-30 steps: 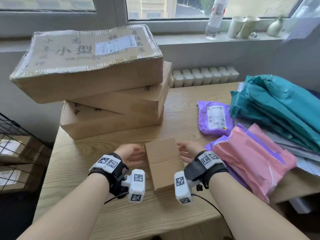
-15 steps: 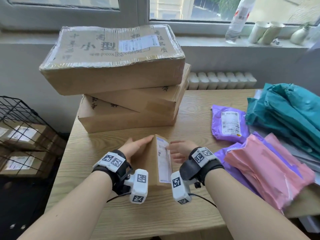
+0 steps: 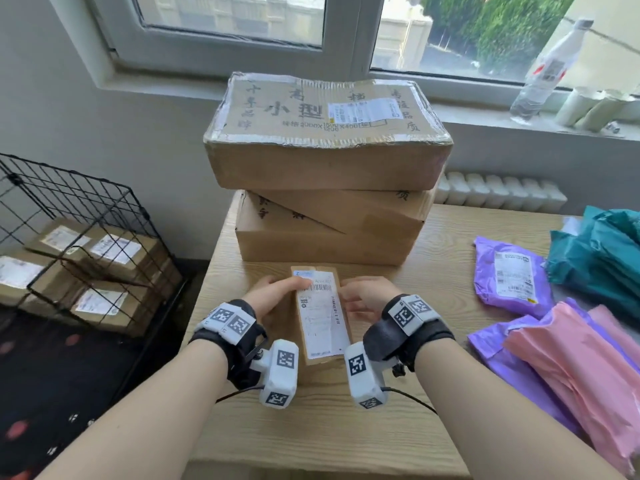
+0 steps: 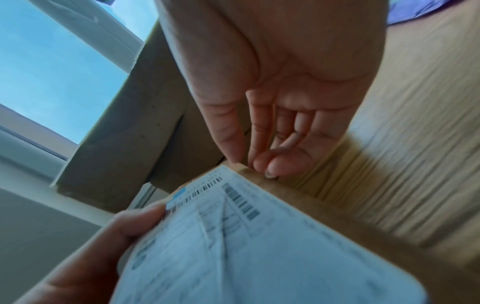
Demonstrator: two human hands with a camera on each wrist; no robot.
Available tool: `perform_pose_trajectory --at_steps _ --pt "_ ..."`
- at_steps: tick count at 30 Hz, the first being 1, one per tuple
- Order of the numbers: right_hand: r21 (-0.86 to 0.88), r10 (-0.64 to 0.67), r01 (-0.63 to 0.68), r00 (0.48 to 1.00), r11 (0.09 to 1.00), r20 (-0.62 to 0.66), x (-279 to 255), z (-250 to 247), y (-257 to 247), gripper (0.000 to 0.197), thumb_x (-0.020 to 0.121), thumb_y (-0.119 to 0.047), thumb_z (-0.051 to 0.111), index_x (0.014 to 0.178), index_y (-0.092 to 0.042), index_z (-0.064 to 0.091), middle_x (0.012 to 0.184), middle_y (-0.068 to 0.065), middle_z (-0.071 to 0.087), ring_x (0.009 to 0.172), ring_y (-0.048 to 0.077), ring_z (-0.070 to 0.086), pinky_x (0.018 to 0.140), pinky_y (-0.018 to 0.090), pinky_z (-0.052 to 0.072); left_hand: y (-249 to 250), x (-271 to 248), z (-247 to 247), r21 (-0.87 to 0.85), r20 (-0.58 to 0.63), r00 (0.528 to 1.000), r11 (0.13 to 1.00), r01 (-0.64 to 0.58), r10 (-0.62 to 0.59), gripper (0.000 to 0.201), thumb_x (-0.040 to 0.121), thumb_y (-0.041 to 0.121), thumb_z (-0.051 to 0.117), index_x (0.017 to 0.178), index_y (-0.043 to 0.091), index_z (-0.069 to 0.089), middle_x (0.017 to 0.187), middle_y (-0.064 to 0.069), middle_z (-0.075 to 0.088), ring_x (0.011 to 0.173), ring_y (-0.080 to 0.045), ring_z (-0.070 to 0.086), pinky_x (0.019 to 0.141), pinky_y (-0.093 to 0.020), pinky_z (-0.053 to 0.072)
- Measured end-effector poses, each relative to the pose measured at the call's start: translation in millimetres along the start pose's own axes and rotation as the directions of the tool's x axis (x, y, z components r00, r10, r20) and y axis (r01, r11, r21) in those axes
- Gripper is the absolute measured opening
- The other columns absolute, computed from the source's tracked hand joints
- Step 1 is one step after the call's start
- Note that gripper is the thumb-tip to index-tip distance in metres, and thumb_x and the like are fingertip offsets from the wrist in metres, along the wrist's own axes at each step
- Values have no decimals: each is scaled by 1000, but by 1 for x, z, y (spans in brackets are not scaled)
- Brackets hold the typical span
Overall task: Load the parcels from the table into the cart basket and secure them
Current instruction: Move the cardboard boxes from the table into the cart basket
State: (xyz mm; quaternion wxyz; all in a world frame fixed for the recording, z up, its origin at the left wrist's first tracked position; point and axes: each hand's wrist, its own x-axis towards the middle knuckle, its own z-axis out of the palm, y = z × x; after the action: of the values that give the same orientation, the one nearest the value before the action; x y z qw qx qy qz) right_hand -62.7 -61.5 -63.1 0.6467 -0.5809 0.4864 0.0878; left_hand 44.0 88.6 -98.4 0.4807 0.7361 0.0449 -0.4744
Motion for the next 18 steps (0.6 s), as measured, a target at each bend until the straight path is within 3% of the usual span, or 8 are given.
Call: perform_pose_trajectory --at_steps 2,3,7,9,11,13,15,18 --pt "43 -9 9 1000 999 7 -4 24 -9 29 93 1 47 120 -3 58 65 6 50 51 13 40 44 20 34 3 -13 -24 -42 -30 999 999 -22 20 93 38 56 81 123 27 54 118 -2 64 112 -23 55 100 -51 42" --pt "36 -15 15 1000 999 5 -5 38 -14 30 94 0 46 122 -3 57 65 6 49 51 13 40 44 19 33 3 -17 -38 -51 -50 998 998 -43 41 85 44 55 79 121 27 55 116 -1 65 111 -23 56 100 -52 41" --pt "-69 -56 57 998 996 23 -20 101 -37 26 94 -5 49 115 -8 63 75 2 57 62 11 49 59 22 45 0 -43 -102 -92 -131 986 989 -118 105 58 66 44 77 115 22 58 104 -2 69 99 -20 60 93 -46 45" --pt "-98 -67 71 997 993 48 -27 135 -48 26 94 -3 49 116 -7 63 75 2 58 64 12 52 60 22 48 -5 -55 -138 -135 -151 980 980 -149 128 39 76 37 73 108 19 58 101 -2 67 95 -20 58 97 -47 43" --pt "-81 -83 90 992 993 92 -36 172 -56 28 94 -2 49 119 -2 60 74 5 58 64 14 55 58 22 51 -12 -65 -175 -161 -172 976 973 -166 138 33 80 37 69 106 19 59 102 -2 64 97 -21 55 103 -52 37" --pt "-109 -98 110 989 988 115 -45 208 -62 29 93 -4 50 120 -3 61 75 4 60 65 13 56 72 26 53 -20 -73 -213 -198 -197 970 963 -181 142 28 81 36 68 101 18 59 99 -2 64 93 -21 55 104 -52 37" --pt "-192 -115 138 985 972 128 -52 246 -69 31 92 -5 48 118 -6 64 71 0 57 62 11 51 77 26 50 -28 -82 -249 -256 -215 967 948 -188 133 27 79 35 70 96 19 57 101 -6 64 96 -24 57 100 -49 41" --pt "-248 -112 155 977 956 181 -60 305 -79 33 86 -6 47 108 -10 71 57 -2 43 54 11 37 63 22 38 -36 -98 -301 -323 -249 958 920 -220 141 20 82 32 67 93 19 57 95 -6 61 86 -22 55 82 -37 47"
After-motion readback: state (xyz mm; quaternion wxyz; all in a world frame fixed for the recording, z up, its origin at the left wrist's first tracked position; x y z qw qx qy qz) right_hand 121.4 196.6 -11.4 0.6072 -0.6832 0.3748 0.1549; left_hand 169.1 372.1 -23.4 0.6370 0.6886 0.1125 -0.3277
